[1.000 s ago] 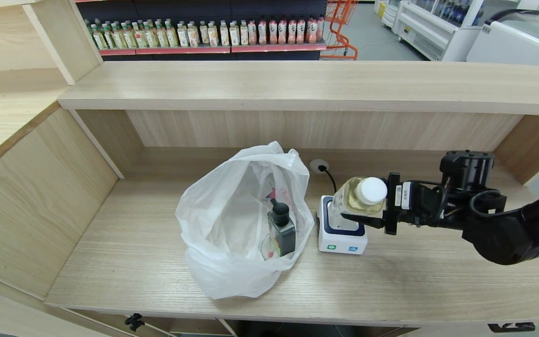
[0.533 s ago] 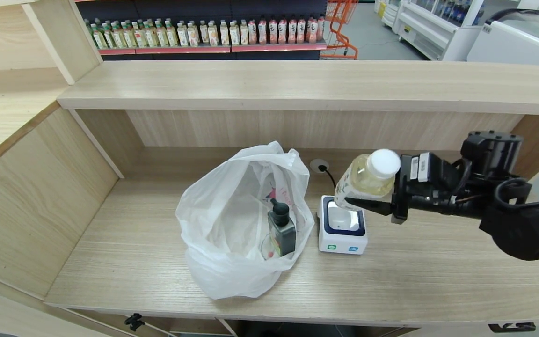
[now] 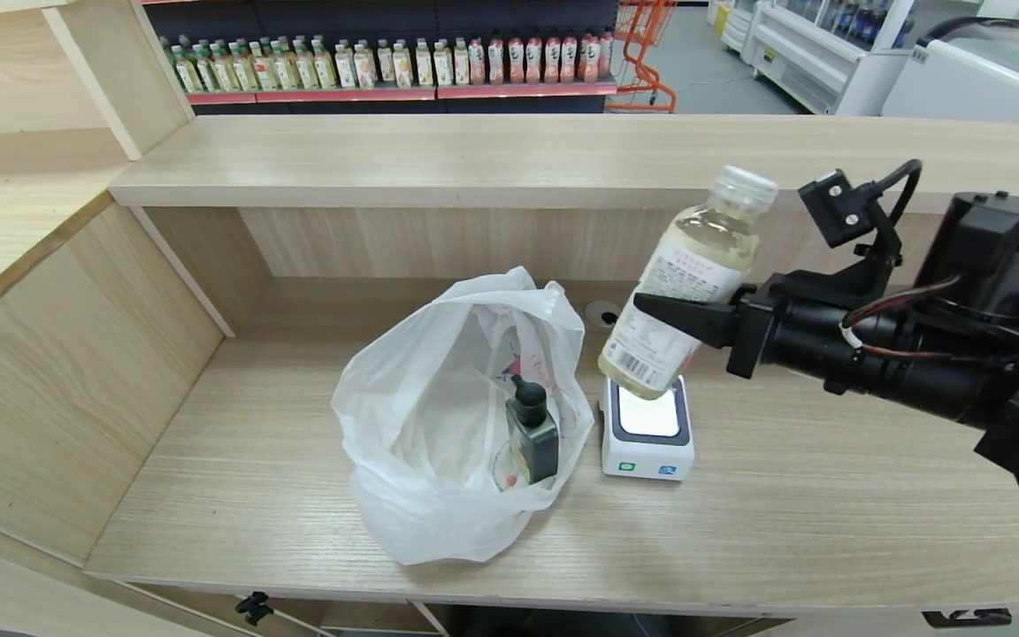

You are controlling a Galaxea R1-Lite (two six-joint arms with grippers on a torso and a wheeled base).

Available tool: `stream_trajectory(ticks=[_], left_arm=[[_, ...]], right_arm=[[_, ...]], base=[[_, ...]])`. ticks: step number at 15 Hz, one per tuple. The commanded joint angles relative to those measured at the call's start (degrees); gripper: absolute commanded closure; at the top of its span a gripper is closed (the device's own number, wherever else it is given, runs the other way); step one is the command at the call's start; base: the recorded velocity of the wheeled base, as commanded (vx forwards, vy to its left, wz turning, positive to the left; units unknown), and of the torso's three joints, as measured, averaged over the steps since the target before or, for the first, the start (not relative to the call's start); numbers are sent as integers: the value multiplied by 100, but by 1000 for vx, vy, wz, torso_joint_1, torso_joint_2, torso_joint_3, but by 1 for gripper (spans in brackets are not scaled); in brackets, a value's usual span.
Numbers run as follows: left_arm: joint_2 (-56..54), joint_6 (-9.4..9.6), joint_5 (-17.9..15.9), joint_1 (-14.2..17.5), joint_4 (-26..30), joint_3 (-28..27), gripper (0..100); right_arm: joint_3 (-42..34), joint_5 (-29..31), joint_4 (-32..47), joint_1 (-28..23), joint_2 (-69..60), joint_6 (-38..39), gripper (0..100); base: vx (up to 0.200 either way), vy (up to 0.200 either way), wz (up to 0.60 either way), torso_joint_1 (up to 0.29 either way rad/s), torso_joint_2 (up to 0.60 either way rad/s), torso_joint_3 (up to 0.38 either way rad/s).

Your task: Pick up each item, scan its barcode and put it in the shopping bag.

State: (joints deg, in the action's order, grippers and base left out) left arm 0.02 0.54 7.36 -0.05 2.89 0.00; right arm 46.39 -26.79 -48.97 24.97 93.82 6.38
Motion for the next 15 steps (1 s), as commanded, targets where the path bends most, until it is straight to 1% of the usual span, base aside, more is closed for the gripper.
stream_trajectory(ticks=[1,3,5,7,10,11,12,15], left_arm=[[-2,-1,2,-4,1,0,0],[-2,-1,2,-4,1,0,0],[-2,-1,2,-4,1,0,0],[-2,-1,2,5,1,0,0],[-2,-1,2,-4,1,0,0],[-2,-1,2,-4,1,0,0],[-2,-1,2,-4,1,0,0],[-2,-1,2,-4,1,0,0]], right_arm=[[239,148,89,272,269,356,100],[371,175,142,738,216,1401,100],[257,183,230,940,225,1410,100],[354,183,186,940,409,1366,100],[758,183,151,773,646,1217,100],[793,183,133,685,761,1032,100],[811,183,37,588,919,786,100],[978,175,-306,430,1437,567,100]], base=[[0,0,0,0,0,0],[0,0,0,0,0,0],[0,0,0,0,0,0],[0,0,0,0,0,0],[0,0,0,0,0,0],[0,0,0,0,0,0],[0,0,0,0,0,0],[0,0,0,0,0,0]])
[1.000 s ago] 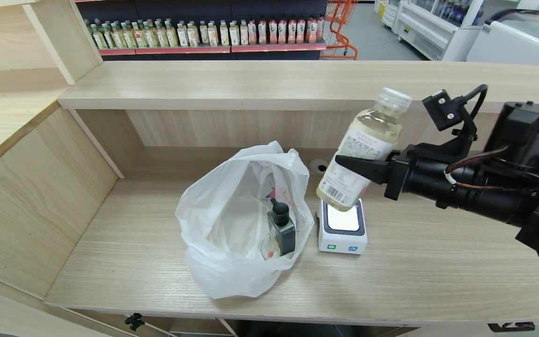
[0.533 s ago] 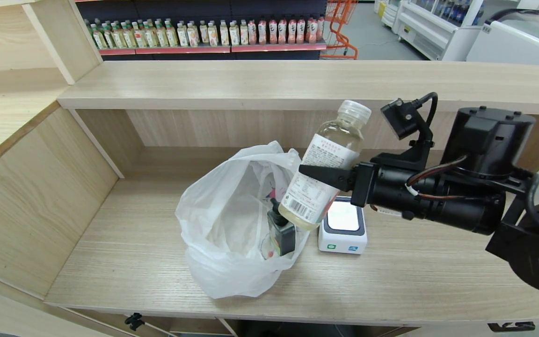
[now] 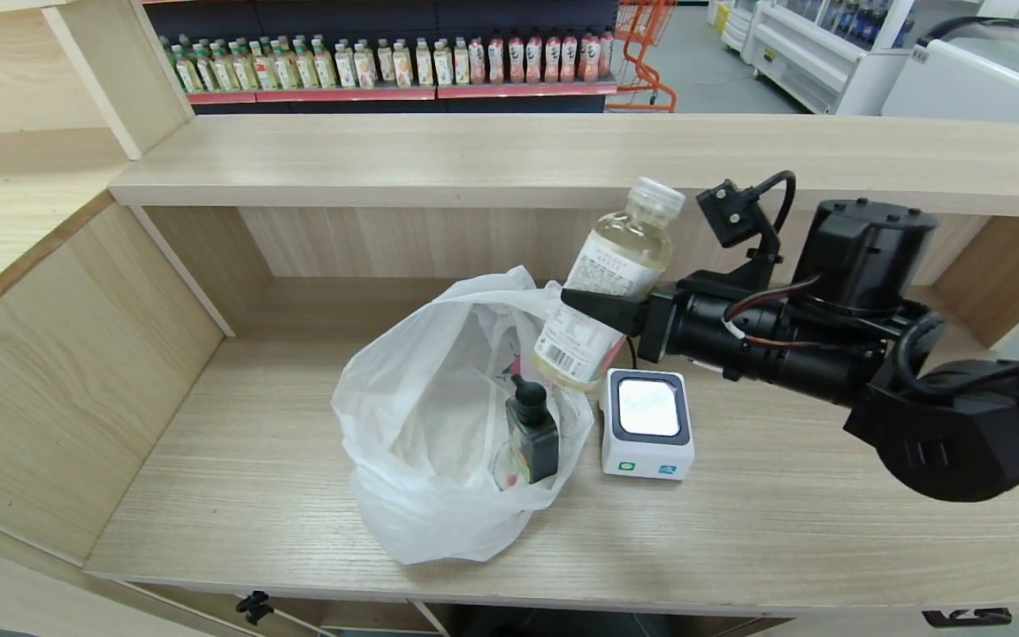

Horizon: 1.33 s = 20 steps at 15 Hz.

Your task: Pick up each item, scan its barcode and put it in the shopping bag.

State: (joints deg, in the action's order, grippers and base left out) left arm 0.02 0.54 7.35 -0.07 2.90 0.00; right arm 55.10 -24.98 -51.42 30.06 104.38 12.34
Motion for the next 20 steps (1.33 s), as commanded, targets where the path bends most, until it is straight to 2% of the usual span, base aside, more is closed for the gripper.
stream_trajectory(ticks=[1,14,17,20], left_arm=[[-2,-1,3,-1,0,0,0],[-2,-1,3,7,0,0,0],[-2,-1,3,-1,0,0,0],[-2,-1,3,-1,0,0,0]], right_arm=[[238,-7,-70,-106,531,-65,100],[1697,-7,-140,-220,2017,-100,100],[1732,-16,-237,-290,2236,-847,100],[1723,-42,-588,-282,2491,-1084,100]], base=[[0,0,0,0,0,0],[0,0,0,0,0,0],[0,0,0,0,0,0],[0,0,0,0,0,0]])
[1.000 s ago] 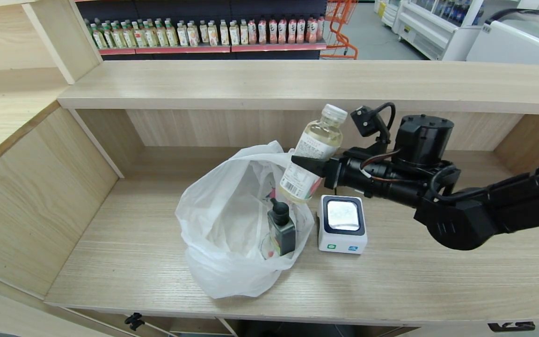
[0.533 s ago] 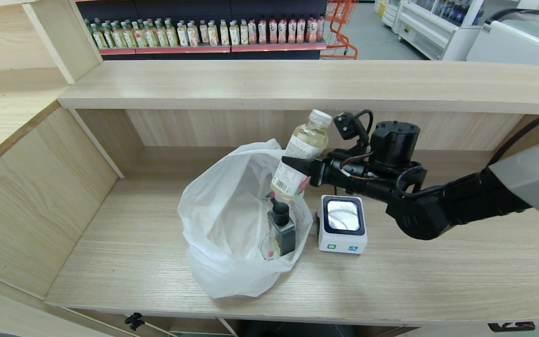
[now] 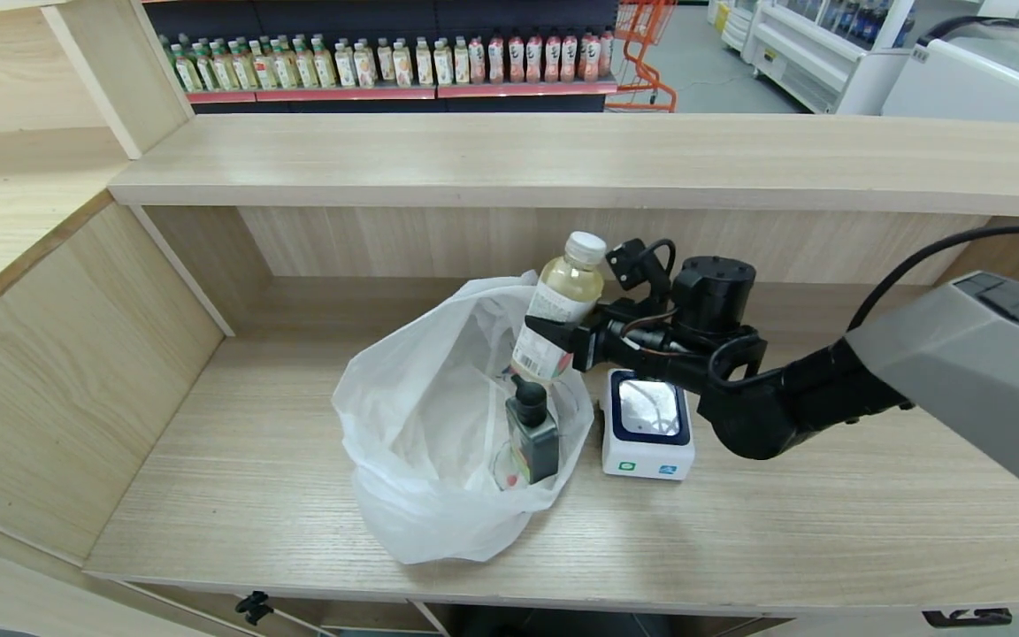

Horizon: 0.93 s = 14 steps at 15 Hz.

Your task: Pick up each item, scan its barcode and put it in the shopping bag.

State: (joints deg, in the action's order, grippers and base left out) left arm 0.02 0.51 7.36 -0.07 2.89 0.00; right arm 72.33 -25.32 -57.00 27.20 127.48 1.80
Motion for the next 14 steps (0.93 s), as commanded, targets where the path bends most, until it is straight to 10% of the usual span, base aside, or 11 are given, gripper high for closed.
stream_trajectory(ticks=[1,12,13,14], left_arm=[[-2,2,2,-1,1,0,0],[-2,2,2,7,1,0,0],[-2,2,2,-1,1,0,0],[-2,2,2,-1,1,0,0]], right_arm=[[1,-8,-74,5,216,-66,100],[18,-34,-804,-13,691,-286,100],[18,-34,-830,-13,691,-286,0],[18,-43,-856,-13,656,-233,0]], base=[[0,0,0,0,0,0],[0,0,0,0,0,0],[0,0,0,0,0,0],[0,0,0,0,0,0]])
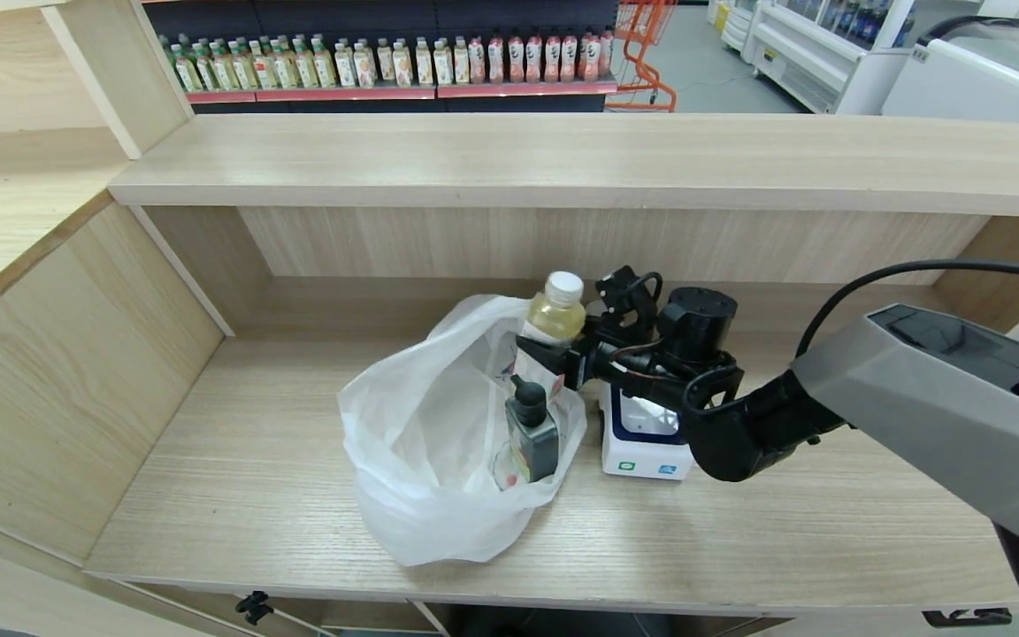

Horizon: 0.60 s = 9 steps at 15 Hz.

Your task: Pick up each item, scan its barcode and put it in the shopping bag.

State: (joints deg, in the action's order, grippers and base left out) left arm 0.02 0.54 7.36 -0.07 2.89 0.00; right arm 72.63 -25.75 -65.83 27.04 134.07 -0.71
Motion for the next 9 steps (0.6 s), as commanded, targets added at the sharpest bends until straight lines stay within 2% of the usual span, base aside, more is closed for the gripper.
stream_trajectory(ticks=[1,6,9], left_arm=[[-2,-1,2,7,1,0,0],[-2,-1,2,-1,1,0,0],[-2,-1,2,7,1,0,0]], right_arm=[[-12,-18,17,3,-39,53,0],[-162,-273,26,21,-971,1117,0],[-759,-273,61,-32,-1762,1644,0]], base=[[0,0,0,0,0,0],[0,0,0,0,0,0],[0,0,0,0,0,0]])
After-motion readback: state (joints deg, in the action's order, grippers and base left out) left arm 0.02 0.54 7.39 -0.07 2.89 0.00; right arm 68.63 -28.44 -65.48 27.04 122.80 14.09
